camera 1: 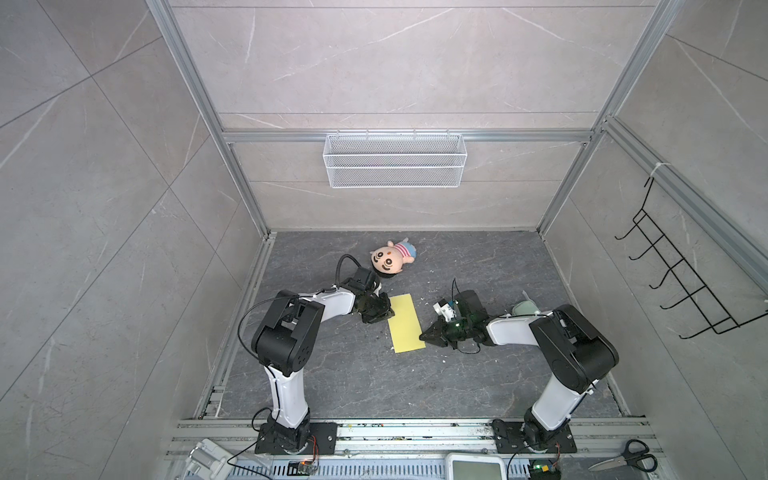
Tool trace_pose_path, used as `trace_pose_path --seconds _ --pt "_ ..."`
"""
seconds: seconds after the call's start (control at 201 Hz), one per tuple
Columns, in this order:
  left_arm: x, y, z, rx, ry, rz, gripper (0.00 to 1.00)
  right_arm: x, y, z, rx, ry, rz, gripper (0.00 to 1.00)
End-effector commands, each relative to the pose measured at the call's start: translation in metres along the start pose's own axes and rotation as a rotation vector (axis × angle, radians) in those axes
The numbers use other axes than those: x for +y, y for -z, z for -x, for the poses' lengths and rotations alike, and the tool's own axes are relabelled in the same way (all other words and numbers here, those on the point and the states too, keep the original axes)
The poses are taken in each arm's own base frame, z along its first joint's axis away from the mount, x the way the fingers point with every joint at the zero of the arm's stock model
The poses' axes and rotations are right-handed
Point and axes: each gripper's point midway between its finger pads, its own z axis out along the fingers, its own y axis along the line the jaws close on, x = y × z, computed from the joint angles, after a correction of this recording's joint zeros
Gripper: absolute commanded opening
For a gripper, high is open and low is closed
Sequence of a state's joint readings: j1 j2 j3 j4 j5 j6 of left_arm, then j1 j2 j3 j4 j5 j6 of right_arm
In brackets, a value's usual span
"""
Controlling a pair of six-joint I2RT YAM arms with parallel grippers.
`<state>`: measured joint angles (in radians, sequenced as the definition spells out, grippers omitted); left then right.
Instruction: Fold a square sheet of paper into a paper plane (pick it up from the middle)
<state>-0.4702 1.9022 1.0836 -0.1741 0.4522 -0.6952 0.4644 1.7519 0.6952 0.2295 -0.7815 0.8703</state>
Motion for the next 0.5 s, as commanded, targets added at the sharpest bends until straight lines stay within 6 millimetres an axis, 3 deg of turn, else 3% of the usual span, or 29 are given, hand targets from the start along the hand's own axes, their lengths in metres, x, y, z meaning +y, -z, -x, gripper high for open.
trace_pose_path --seconds 0.0,0.219,0.493 --pt "0.0 -0.001 0.005 0.002 -0.018 0.008 0.15 0.009 0.003 0.0 0.012 0.017 -0.003 0.0" --pt "0.012 -0.005 -0.002 0.018 0.002 0.047 0.14 0.02 0.001 0.003 0.017 0.042 -0.005 0.0" --pt "0.02 -0.006 -0.007 0.024 0.018 0.066 0.13 0.041 -0.023 0.015 -0.005 0.106 -0.006 0.0"
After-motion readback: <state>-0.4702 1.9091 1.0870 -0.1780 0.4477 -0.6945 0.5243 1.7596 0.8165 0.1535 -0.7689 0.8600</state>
